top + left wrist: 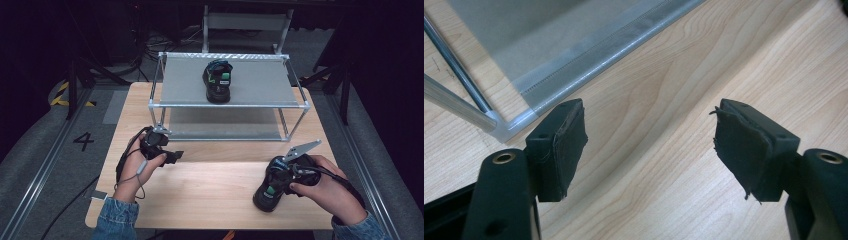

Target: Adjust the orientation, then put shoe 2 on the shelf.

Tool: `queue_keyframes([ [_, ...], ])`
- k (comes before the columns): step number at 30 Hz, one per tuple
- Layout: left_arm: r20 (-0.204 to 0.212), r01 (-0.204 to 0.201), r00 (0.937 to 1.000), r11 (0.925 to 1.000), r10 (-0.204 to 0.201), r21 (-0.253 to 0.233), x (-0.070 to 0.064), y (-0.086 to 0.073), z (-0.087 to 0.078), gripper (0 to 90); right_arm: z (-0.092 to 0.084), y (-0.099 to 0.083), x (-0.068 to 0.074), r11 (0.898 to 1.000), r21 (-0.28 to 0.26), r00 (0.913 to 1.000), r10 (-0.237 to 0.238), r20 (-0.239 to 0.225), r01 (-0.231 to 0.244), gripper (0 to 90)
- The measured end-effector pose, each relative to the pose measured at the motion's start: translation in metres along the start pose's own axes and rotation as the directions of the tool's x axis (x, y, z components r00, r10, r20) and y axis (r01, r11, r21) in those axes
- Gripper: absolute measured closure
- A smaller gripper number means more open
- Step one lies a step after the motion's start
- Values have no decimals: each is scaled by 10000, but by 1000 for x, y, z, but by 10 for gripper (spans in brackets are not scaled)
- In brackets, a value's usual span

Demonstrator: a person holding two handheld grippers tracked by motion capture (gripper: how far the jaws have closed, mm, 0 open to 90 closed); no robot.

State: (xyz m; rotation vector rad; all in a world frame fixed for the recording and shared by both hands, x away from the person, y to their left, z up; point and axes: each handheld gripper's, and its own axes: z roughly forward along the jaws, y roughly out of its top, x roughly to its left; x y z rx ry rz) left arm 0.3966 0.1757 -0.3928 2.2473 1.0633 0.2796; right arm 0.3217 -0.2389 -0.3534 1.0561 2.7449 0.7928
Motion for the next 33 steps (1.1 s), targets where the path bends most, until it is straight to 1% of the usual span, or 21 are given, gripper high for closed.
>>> queue_keyframes([
  [2, 43, -80, 10000, 9999, 80, 83, 0, 1, 3, 293, -1, -3, -6, 9997, -189, 9989, 188, 433, -180, 484],
  [4, 81, -174, 9998, 9997, 173, 179, 0, 2, 5, 292, 0, -7, -13, 9975, -304, 9954, 661, 691, -641, 475],
  [7, 120, -186, 9998, 9995, 183, 240, 1, 3, 8, 290, 5, -12, -22, 9944, -283, 9887, 1047, 1068, -1023, 451],
  [9, 157, -202, 9997, 9995, 198, 255, 1, 4, 9, 290, 9, -16, -29, 9901, -319, 9816, 1400, 1297, -1370, 441],
  [11, 169, -217, 9996, 9995, 213, 219, 1, 5, 9, 289, 13, -19, -34, 9889, -206, 9781, 1487, 1457, -1473, 443],
  [13, 172, -306, 9994, 9994, 303, 168, 1, 6, 10, 289, 18, -21, -37, 9858, -131, 9758, 1673, 1410, -1672, 437],
  [14, 166, -327, 9993, 9993, 324, 170, 1, 6, 9, 289, 19, -21, -39, 9859, -113, 9761, 1669, 1392, -1670, 435],
  [15, 166, -219, 9996, 9996, 216, 185, 1, 5, 9, 289, 22, -21, -39, 9845, -67, 9761, 1749, 1293, -1755, 436],
  [17, 137, -186, 9997, 9997, 183, 162, 1, 4, 8, 289, 28, -21, -40, 9834, 76, 9765, 1790, 1200, -1812, 439],
  [18, 118, -204, 9997, 9997, 202, 161, 1, 3, 8, 289, 30, -22, -41, 9856, 180, 9788, 1648, 1219, -1682, 448],
  [21, 120, -120, 9999, 9997, 117, 200, 3, -1, 5, 289, 37, -22, -39, 9847, 467, 9806, 1620, 1104, -1680, 491],
  [22, 50, -77, 10000, 9998, 76, 185, 4, -2, 3, 289, 39, -22, -39, 9839, 588, 9817, 1627, 992, -1690, 522],
  [23, 2, 53, 10000, 9999, -53, 134, 4, -3, 3, 289, 41, -21, -39, 9835, 652, 9827, 1630, 881, -1690, 561],
  [25, -62, 157, 9999, 9999, -157, 33, 5, -5, 0, 288, 41, -20, -38, 9821, 788, 9838, 1656, 691, -1709, 637],
  [26, -17, 100, 9999, 9999, -100, 62, 6, -6, -2, 288, 41, -19, -37, 9817, 834, 9838, 1662, 669, -1715, 644],
  [27, -31, 143, 9999, 9999, -143, 53, 6, -6, -2, 289, 40, -18, -38, 9840, 883, 9866, 1490, 671, -1547, 652],
  [29, -82, 252, 9996, 9997, -251, 36, 6, -8, -4, 288, 38, -17, -39, 9847, 883, 9872, 1449, 663, -1504, 663],
  [31, -61, 215, 9998, 9997, -214, 92, 7, -10, -4, 287, 36, -16, -40, 9866, 777, 9884, 1391, 609, -1436, 668],
  [33, -125, 243, 9996, 9996, -242, 110, 8, -12, -5, 286, 31, -13, -41, 9875, 580, 9889, 1444, 354, -1463, 668],
])
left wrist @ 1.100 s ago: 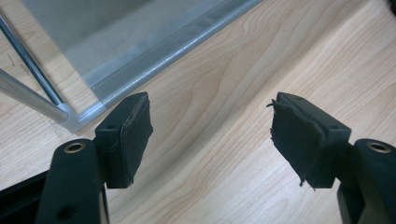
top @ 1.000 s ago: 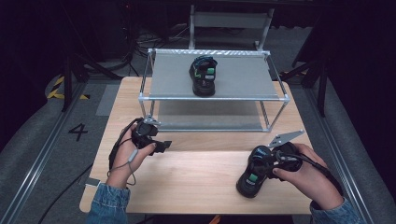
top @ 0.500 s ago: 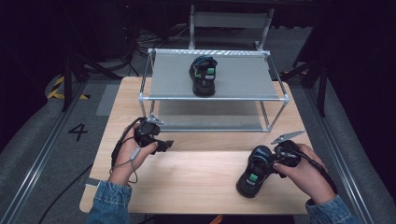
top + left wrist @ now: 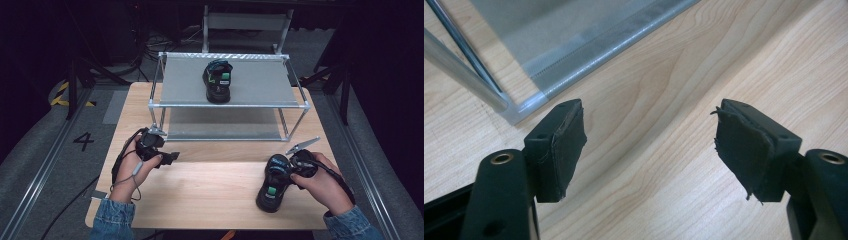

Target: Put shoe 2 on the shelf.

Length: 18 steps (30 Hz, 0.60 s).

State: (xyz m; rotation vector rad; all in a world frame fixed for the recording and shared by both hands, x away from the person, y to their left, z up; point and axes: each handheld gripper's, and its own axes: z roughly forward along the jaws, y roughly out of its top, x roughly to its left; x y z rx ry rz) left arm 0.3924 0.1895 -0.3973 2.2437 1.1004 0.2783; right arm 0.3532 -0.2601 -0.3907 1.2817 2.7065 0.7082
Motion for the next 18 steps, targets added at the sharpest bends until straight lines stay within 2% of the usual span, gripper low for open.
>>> queue_keyframes([
  [5, -48, 132, 9999, 9999, -132, -64, 2, -4, -5, 286, -16, 10, 0, 9992, -22, 9991, -392, 166, 393, 670],
  [13, -228, 351, 9991, 9993, -354, -125, 5, -12, -12, 286, -47, 36, 2, 9940, -557, 9956, -942, -1, 940, 669],
  [17, -262, 407, 9988, 9991, -411, -153, 7, -16, -14, 286, -55, 47, 5, 9933, -549, 9948, -1016, -26, 1013, 669],
  [18, -321, 436, 9985, 9989, -442, -196, 9, -17, -16, 286, -61, 58, 8, 9915, -512, 9927, -1204, -49, 1200, 669],
])
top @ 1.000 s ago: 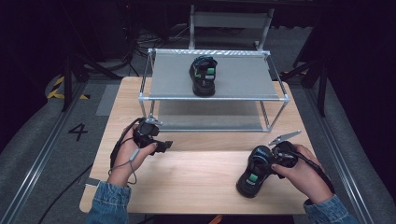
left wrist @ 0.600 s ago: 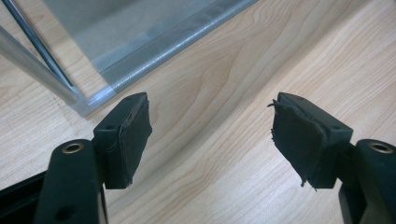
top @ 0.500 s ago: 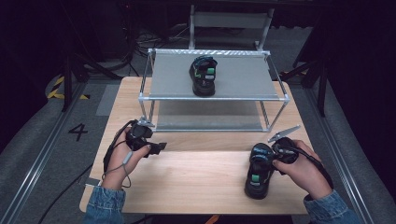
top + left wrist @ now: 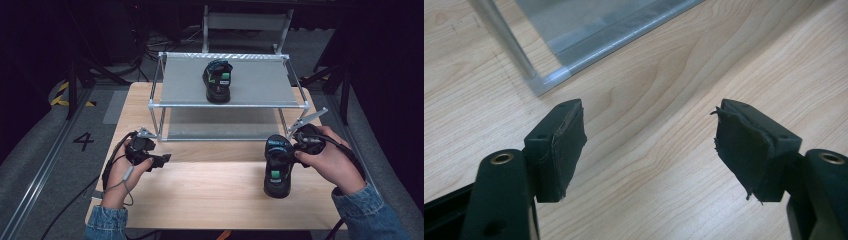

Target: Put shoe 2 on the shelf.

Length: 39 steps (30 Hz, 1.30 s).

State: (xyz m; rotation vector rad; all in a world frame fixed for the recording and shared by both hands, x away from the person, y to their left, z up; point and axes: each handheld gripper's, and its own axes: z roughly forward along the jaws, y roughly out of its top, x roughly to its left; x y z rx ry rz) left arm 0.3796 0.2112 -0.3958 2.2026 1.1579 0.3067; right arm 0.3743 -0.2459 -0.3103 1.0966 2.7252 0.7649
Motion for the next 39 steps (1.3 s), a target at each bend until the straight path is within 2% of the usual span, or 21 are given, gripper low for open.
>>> queue_keyframes([
  [5, -26, 177, 9998, 9998, -178, -89, 2, -2, -3, 286, -9, 15, 3, 9996, 13, 9996, -277, -88, 277, 670],
  [7, -32, 94, 10000, 9999, -94, -93, 3, -3, -4, 286, -14, 22, 4, 9991, -60, 9990, -410, -170, 409, 670],
  [14, -11, 236, 9997, 9996, -236, -160, 6, -4, -6, 286, -26, 41, 9, 9954, -252, 9948, -934, -399, 925, 671],
  [19, -18, 185, 9998, 9997, -185, -177, 7, -4, -5, 285, -36, 53, 11, 9941, -406, 9942, -1016, -360, 1002, 673],
  [25, 13, 244, 9997, 9995, -243, -212, 8, -4, -6, 284, -49, 66, 11, 9921, -757, 9931, -1041, -540, 998, 674],
  [30, -2, 251, 9997, 9994, -251, -238, 10, -5, -7, 284, -58, 76, 10, 9892, -969, 9924, -1144, -455, 1096, 674],
  [35, 44, 255, 9997, 9993, -254, -257, 10, -4, -7, 284, -65, 89, 5, 9867, -1209, 9916, -1163, -567, 1088, 676],
  [39, 188, 279, 9994, 9992, -274, -281, 11, -4, -6, 282, -68, 100, 2, 9837, -1361, 9913, -1245, -416, 1179, 676],
])
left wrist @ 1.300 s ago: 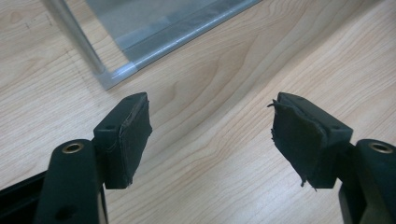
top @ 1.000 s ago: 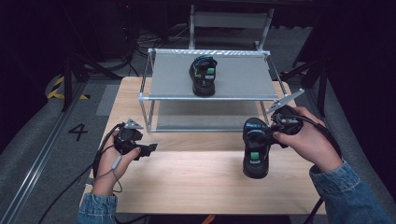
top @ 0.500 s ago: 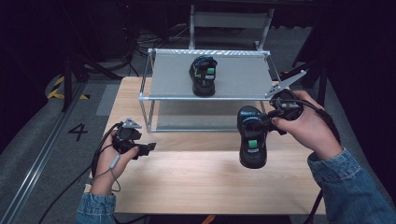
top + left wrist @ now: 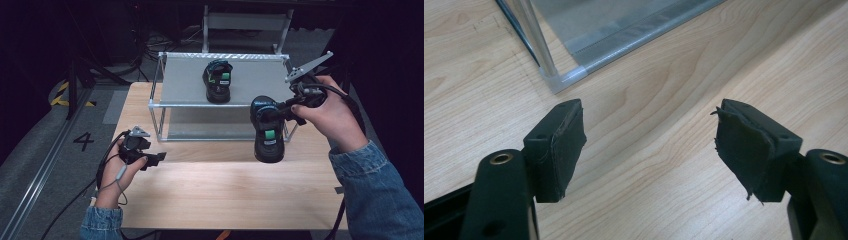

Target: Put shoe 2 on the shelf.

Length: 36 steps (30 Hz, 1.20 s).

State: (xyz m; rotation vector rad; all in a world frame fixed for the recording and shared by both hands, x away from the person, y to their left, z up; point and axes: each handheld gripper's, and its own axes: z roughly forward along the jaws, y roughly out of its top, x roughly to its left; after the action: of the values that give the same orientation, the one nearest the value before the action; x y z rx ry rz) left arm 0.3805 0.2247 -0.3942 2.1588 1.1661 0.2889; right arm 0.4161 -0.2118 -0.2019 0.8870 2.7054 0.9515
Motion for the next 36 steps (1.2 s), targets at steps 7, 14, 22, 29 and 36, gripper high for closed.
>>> queue_keyframes([
  [7, 67, 2, 10000, 10000, -2, 15, 1, 0, 1, 280, 5, 15, -11, 9999, 94, 9999, 53, 94, -54, 677],
  [14, 130, 21, 9999, 10000, -21, -6, 5, -2, -1, 276, 11, 28, -23, 9999, 109, 9996, 83, 257, -86, 677],
  [22, 91, 331, 9994, 9994, -331, 58, 13, -12, -1, 276, 19, 49, -37, 9999, -31, 9995, 108, 300, -107, 678],
  [29, -282, 293, 9992, 9996, -291, 55, 18, -20, -4, 276, 26, 64, -54, 9999, -60, 9989, 143, 447, -140, 678],
  [36, -405, 377, 9985, 9993, -374, 73, 21, -24, -5, 271, 32, 79, -73, 9989, -205, 9977, 431, 529, -420, 678],
])
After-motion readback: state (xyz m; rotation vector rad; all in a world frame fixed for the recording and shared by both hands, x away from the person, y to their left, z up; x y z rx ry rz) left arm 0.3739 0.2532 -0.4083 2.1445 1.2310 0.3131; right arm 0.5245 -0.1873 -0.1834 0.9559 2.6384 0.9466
